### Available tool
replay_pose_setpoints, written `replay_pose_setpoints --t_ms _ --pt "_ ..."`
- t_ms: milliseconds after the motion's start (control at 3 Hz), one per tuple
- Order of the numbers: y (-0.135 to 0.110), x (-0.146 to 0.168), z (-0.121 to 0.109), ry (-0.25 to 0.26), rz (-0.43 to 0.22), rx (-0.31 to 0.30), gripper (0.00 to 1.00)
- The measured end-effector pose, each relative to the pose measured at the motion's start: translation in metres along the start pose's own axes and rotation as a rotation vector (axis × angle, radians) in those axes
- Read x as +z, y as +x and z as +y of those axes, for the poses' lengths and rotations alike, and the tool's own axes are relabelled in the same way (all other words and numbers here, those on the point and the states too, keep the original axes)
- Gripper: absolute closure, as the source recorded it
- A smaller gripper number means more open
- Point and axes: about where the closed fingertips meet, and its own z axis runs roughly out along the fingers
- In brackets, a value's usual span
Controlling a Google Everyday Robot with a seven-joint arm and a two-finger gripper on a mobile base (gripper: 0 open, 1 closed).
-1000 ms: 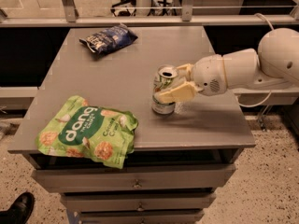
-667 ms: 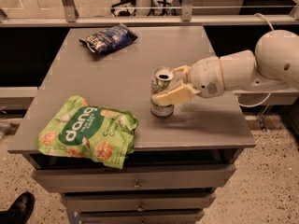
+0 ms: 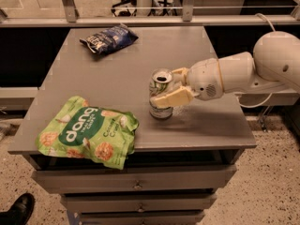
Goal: Move 7up can near green rice chip bag
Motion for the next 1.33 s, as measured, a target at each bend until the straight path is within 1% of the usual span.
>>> replay_pose_setpoints --t_ms 333,667,1000,1333 --pt "0.0 0.0 0.0 0.0 0.0 0.0 0.18" --pt "-0.001 0.005 0.007 -0.016 -0.016 0.018 0.0" --pt "-0.002 0.007 0.012 -0.027 -0.031 0.027 0.0" --pt "-0.002 -0.007 -0.001 0.008 -0.054 0.016 0.0"
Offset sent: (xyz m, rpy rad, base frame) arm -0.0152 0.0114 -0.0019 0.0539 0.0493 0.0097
